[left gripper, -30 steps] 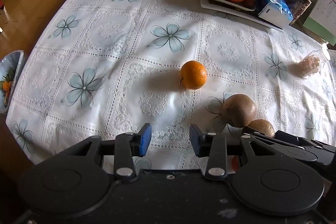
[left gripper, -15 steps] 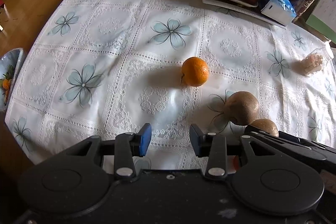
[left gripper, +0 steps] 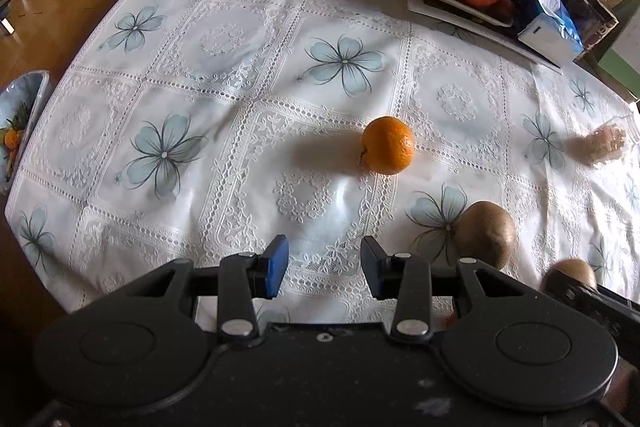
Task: Organize fruits
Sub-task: 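Grasp the mandarin with the left tool while the right tool holds the kiwi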
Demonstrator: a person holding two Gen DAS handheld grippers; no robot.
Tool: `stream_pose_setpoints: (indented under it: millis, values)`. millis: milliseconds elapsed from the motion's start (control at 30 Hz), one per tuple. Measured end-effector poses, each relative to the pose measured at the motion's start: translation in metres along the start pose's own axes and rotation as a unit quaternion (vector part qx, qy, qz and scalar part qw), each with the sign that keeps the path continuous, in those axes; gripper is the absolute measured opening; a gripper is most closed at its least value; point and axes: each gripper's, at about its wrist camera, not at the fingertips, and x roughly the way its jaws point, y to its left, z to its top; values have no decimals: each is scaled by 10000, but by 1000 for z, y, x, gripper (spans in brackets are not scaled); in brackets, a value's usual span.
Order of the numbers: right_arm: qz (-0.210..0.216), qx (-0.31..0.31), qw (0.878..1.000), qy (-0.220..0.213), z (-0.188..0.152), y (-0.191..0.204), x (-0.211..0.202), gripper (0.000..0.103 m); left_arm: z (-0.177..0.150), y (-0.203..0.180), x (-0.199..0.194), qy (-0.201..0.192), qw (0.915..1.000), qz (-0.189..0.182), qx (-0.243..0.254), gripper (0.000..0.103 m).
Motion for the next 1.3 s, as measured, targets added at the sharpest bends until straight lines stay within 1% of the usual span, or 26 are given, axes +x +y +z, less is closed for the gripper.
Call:
stream_pose_setpoints:
  millis: [167,300,400,500,567,700,833,933,1000,1100,1300]
  values:
    - [65,-78,9999,-73,-12,-13,-19,62,0,0,-2,-222,9997,53,-7,42]
    - [223,-39,9997,-98,-25,-24,-27,62,0,-1,-1,-413,9991,120,6,42]
    - [320,15,9994,-87,-30,-29,-31,62,0,-5,2,-484,9986,190,55,42]
    - [338,-116,9993,-74,-31,-28,-36,62,2,-14,6,-508,9983,207,172,41]
    - [405,-119,9991,-105,-32,-29,-40,62,6,-21,7,-533,9982,118,259,41]
    - [559,-14,9984,-58,-32,-36,-45,62,21,-36,11,-644,9975,-82,268,42]
    - [467,115,9988,-6,-31,-40,-43,62,33,-50,20,-799,9960,74,405,42]
    - [434,144,9989,60,-31,-41,-40,62,41,-56,32,-782,9954,179,523,42]
    - [447,150,9989,84,-31,-41,-39,62,44,-58,40,-711,9959,240,507,42]
    - [443,166,9988,107,-31,-42,-39,62,48,-56,46,-633,9971,157,390,42]
    - [413,174,9987,222,-31,-40,-33,62,53,-57,53,-596,9976,142,325,42]
